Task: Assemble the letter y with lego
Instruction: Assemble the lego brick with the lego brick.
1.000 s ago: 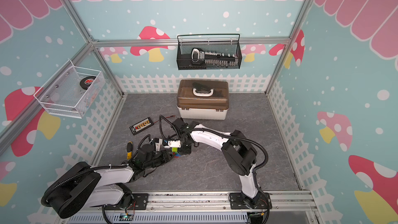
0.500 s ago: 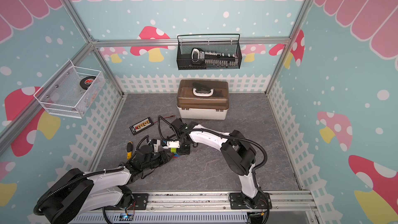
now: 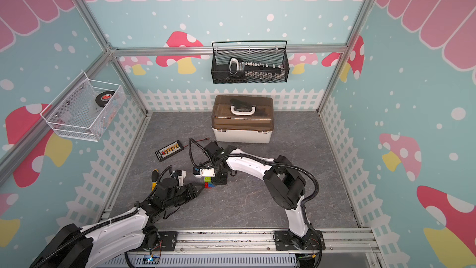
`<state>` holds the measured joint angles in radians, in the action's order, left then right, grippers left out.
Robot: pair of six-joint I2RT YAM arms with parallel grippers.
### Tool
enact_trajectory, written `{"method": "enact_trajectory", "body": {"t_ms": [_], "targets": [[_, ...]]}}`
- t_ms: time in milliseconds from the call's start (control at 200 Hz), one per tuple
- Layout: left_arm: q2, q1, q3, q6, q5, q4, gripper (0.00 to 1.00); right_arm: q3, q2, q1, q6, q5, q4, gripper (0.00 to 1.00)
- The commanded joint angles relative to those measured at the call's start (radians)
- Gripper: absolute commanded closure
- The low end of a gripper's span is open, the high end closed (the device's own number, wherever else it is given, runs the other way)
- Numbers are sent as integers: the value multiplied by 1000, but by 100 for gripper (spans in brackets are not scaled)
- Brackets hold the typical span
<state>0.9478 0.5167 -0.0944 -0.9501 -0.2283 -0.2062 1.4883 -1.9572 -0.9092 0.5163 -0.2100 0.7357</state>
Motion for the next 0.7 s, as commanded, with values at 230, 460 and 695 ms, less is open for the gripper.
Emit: {"method": "enact_trajectory", "body": {"t_ms": [230, 460, 695], "targets": [[-137, -28, 61, -24, 47, 197, 35, 23, -32, -2, -5, -22, 13, 76], [-138, -38, 54, -19, 64, 231, 35, 24, -35, -5, -11, -20, 13, 76], [-40, -40, 43, -15, 44, 164, 36, 37, -49, -10, -20, -9, 17, 76]]}}
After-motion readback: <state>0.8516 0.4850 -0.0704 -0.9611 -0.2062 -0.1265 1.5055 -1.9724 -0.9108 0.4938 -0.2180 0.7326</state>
